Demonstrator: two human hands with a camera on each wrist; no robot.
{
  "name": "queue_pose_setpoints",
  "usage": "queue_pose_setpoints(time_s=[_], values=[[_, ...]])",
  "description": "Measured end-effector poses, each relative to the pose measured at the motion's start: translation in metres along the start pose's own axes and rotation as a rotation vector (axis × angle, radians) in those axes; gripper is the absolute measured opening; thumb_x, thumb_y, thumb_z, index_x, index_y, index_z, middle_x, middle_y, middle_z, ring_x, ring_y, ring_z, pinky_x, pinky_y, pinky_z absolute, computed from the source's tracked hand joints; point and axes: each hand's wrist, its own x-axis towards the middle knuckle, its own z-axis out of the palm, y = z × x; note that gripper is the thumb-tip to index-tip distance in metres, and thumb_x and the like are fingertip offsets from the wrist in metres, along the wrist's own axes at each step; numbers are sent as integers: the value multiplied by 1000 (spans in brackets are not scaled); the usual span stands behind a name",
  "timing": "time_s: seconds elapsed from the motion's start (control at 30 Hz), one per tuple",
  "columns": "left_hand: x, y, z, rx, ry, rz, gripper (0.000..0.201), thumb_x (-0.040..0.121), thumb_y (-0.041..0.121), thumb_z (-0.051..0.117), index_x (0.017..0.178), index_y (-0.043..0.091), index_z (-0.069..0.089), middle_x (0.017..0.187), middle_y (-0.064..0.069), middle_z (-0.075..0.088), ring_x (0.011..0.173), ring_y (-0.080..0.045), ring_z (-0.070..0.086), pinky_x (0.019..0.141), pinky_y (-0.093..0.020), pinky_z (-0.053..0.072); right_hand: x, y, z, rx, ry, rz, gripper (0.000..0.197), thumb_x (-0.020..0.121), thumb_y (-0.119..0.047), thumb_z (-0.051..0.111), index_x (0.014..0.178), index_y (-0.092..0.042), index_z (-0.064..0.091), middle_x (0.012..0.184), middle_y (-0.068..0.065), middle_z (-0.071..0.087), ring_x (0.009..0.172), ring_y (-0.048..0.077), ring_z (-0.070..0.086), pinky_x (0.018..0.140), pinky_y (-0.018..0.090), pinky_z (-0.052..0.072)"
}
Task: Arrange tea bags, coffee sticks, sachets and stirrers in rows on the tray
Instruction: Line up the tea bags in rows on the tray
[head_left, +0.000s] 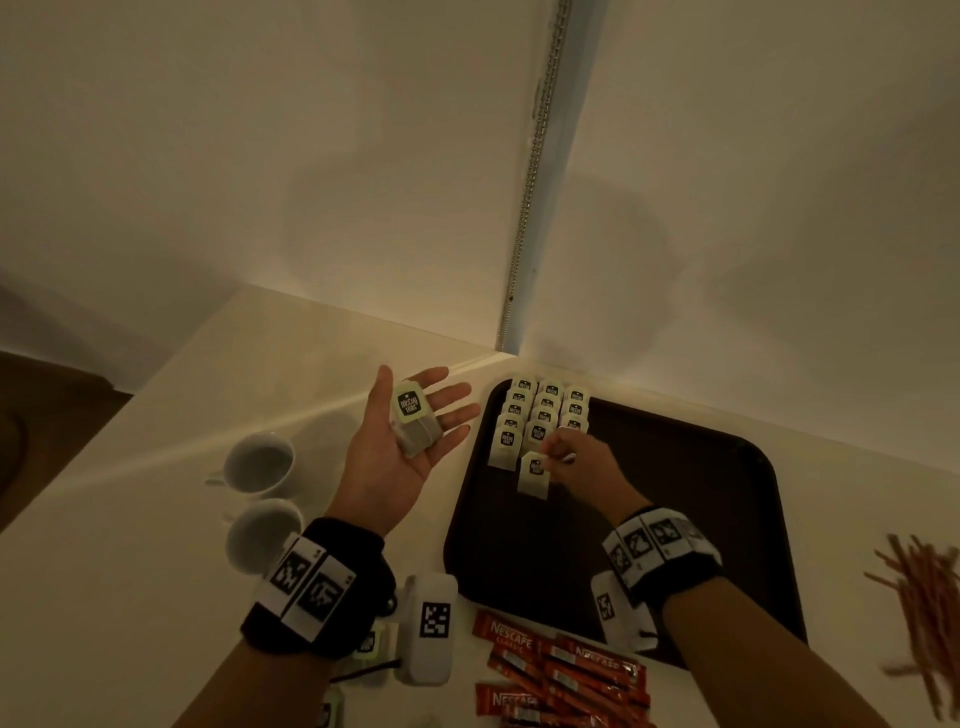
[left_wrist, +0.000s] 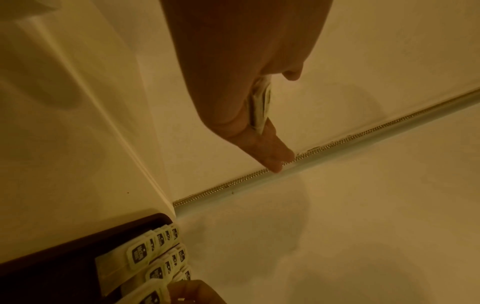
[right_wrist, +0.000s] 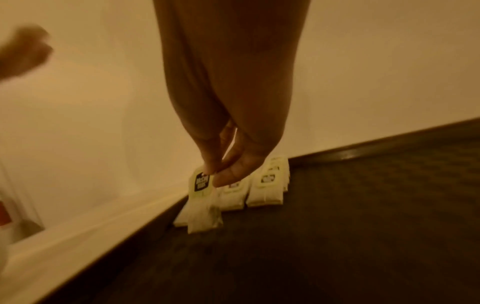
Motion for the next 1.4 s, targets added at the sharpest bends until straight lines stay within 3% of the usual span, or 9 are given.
queue_pose_setpoints(time_s=[0.13,0.57,0.7,0.8,0.9,0.97,1.03,1.13,1.4], values=[[1,-2,-5,-5,1,-11,61,93,58,25,109,13,63,94,-10,73,85,-24,71,62,-26,57,16,10,8,41,98,24,12,86,-4,62,88,-15,58,85,-7,56,90,13,57,85,30,52],[3,-5,-10,-8,-45,-97,74,89,69,15,122,16,55,109,-19,70,95,-34,69,64,-33,59,40,6,13,2,165,90,16,86,-11,64,98,-10,55,107,9,58,97,20,58,73,25,51],[4,-6,-6,83,-64,-163,79,87,72,11,129,17,49,110,-20,69,95,-35,69,60,-34,59,23,-50,-5,186,295,-146,16,86,-26,65,98,-17,58,103,4,55,87,12,52,70,17,42],[6,-5,2,202,-95,-154,82,84,73,8,129,20,51,111,-19,69,96,-34,69,62,-34,58,-12,-107,-26,184,137,-487,9,86,-28,65,94,-26,65,94,-8,53,83,-7,47,72,8,37],[5,-1,15,276,-178,-95,85,75,76,14,134,26,49,119,-8,68,101,-32,68,66,-35,58,-33,-140,-38,-9,0,-685,15,80,-36,71,91,-26,71,92,-9,55,92,0,48,87,19,39],[2,2,20,325,-224,-4,75,78,73,23,131,28,49,122,-1,66,105,-27,67,69,-33,57,-40,-154,-47,-97,35,-731,14,81,-38,69,87,-25,71,84,-14,58,88,8,52,84,27,41],[0,5,23,402,-233,156,48,90,54,46,127,24,51,122,0,64,109,-23,65,72,-30,56,-47,-167,-63,-88,88,-757,10,82,-31,68,85,-22,71,75,-19,60,76,1,53,75,20,39],[-3,7,26,430,-186,378,34,82,18,68,115,18,58,104,1,70,98,-20,68,69,-26,55,-60,-186,-86,-43,169,-821,11,79,-30,72,83,-19,73,72,-11,67,70,-3,53,68,8,35],[-9,8,40,359,-188,532,18,77,19,73,92,29,73,86,4,74,84,-14,70,65,-20,52,-72,-194,-104,152,152,-784,8,76,-21,76,81,-20,71,76,-4,68,67,3,56,62,9,39]])
